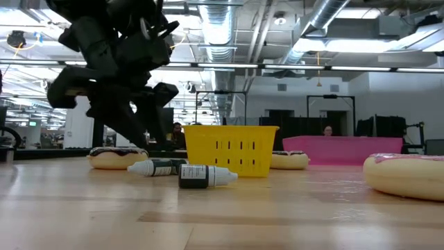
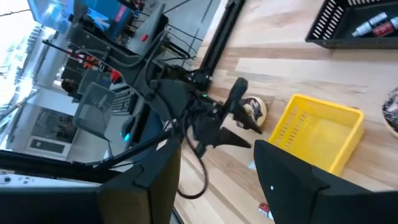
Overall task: Pick & Place Food Item
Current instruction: Put the blue food coloring bottle into the black bin
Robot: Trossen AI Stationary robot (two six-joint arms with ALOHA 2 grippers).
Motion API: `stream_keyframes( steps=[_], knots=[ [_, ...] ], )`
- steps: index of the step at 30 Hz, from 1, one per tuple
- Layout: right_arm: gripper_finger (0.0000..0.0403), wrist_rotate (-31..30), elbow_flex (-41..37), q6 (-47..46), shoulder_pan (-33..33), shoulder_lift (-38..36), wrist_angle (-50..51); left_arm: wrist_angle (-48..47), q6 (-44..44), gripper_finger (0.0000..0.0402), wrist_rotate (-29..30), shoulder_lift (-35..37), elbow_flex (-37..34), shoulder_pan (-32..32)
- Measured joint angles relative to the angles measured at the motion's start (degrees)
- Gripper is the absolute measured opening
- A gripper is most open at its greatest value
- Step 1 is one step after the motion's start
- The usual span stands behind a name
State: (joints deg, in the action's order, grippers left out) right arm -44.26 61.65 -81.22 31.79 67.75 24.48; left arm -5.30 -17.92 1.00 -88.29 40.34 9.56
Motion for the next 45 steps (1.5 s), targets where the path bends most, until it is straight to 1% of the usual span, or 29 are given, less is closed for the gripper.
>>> stream_keyframes(
  steps=[4, 15, 26, 38, 45],
  knots=[
    [0.0197, -1.01, 0.00, 0.22, 0.00, 0.00, -0.33, 0.68, -2.59, 0.0176, -0.48, -0.77, 0.02, 0.26],
    [0.0196, -1.06, 0.00, 0.64, 0.01, 0.00, -1.41, 5.33, -2.74, 0.0176, -0.47, -5.48, 0.10, 0.30],
    [0.0196, -0.84, 0.00, 0.83, 0.02, 0.00, -1.44, 7.79, -2.72, 0.0175, -0.57, -6.84, 0.04, 0.15],
    [0.0196, -0.77, 0.00, 1.21, 0.28, 0.00, -1.44, 7.89, -2.66, 0.0135, -1.44, -6.84, 0.04, -0.13],
    [0.0196, -0.69, 0.00, 1.25, 0.87, -0.02, -1.44, 7.89, -1.92, 0.0129, -1.47, -6.84, 0.04, -0.12]
  ],
)
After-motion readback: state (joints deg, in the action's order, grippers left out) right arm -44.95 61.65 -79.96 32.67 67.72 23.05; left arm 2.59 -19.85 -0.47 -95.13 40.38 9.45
